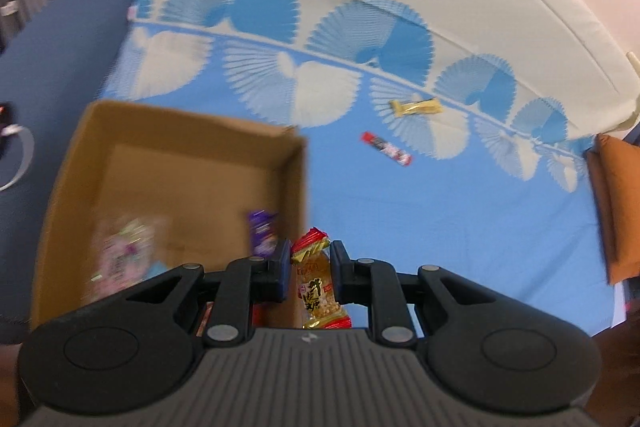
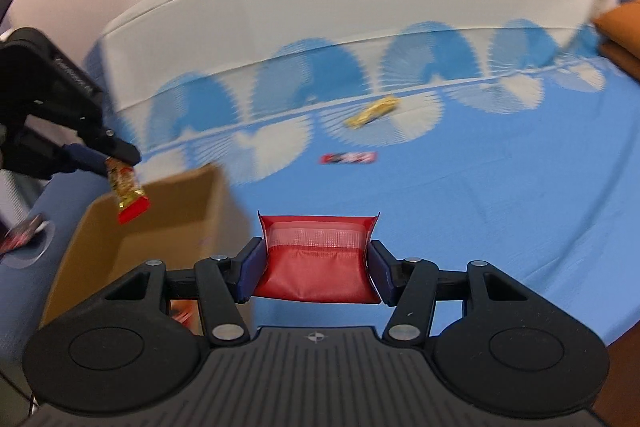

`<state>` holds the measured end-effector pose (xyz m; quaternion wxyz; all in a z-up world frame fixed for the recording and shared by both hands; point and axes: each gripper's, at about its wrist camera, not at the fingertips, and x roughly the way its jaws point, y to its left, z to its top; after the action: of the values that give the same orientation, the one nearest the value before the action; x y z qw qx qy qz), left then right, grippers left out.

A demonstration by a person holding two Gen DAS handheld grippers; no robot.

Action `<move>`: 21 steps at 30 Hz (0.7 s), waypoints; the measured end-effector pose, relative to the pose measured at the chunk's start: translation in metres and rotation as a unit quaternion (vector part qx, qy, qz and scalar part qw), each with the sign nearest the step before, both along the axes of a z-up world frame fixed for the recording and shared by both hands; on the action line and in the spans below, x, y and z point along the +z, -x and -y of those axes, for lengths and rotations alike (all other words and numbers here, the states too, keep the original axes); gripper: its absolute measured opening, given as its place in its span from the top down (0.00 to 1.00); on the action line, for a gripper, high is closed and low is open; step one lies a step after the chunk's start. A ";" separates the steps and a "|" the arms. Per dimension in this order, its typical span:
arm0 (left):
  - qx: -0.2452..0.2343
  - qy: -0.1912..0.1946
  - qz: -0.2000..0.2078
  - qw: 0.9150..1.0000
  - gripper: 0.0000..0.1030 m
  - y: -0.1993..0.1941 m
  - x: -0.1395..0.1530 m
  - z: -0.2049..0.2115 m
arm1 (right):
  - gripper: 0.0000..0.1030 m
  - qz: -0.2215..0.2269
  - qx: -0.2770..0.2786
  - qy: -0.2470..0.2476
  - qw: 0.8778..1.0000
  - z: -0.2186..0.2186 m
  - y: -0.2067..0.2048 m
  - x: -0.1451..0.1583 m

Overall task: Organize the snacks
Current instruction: 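Carry the candy with the left tool while the right tool carries the red packet over the box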

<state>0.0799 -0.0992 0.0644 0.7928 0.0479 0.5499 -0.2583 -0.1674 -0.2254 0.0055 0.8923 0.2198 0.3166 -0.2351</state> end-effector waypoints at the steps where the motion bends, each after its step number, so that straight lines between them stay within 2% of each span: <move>1: 0.003 -0.002 0.001 1.000 0.78 0.003 0.001 -0.013 | 0.43 -0.001 0.012 -0.001 1.000 -0.011 0.000 0.003; 6: 0.013 -0.008 0.015 1.000 0.78 0.025 0.008 -0.082 | 0.43 -0.006 0.069 0.000 0.998 -0.066 -0.001 0.015; 12: 0.033 -0.001 0.032 0.999 0.78 0.048 0.011 -0.144 | 0.43 -0.009 0.121 0.019 0.992 -0.117 -0.006 0.029; 21: 0.047 0.007 0.045 0.998 0.78 0.068 0.006 -0.191 | 0.43 -0.018 0.161 0.062 0.985 -0.163 -0.006 0.043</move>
<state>0.0120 0.0923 0.0708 0.8283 0.0279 0.5134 -0.2227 -0.1617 -0.0624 0.0490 0.9247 0.1059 0.3482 -0.1118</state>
